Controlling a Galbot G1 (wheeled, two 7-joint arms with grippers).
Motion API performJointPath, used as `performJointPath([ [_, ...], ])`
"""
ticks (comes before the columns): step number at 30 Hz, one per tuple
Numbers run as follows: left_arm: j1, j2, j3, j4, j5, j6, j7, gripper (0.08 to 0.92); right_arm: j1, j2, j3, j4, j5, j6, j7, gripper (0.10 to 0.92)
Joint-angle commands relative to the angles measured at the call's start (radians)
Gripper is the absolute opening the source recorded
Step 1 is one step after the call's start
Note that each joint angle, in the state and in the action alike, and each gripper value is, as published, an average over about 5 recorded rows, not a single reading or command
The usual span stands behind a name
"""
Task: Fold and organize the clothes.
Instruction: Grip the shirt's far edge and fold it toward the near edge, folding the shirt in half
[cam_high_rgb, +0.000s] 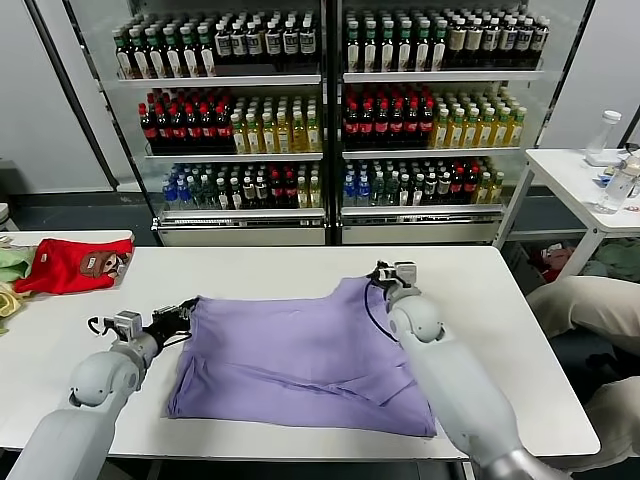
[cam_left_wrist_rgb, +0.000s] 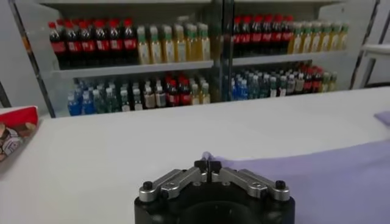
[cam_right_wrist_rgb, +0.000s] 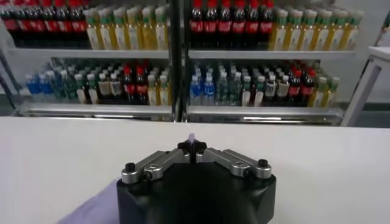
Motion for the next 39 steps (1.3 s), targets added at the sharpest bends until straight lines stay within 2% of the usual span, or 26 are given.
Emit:
performJointPath([
  [1,0.226,0.022,-0.076,-0.218,-0.057,-0.054,-0.024,0.081,-0.253,-0.113,0.033,0.379,0.045,-0.028,0.056,0.116],
  [8,0.280,0.017,-0.099,-0.209,-0.057,-0.096,-0.027,0.081,-0.367,-0.138,0.086,0.471,0.042,-0.031,0.072,0.116],
  [20,0.360,0.001,-0.123,-0.266,-0.069,-0.116,-0.038,0.081,-0.475,-0.157,0.134,0.512,0.019,-0.021,0.054,0.116],
  [31,0.383,-0.004,-0.143,-0.299,-0.092,-0.118,-0.054,0.081,-0.483,-0.177,0.148,0.494,0.022,-0.017,0.041,0.116],
  [39,0.421,-0.004,-0.163,-0.315,-0.097,-0.130,-0.053,0.081,-0.519,-0.207,0.168,0.557,0.035,-0.022,0.042,0.116],
])
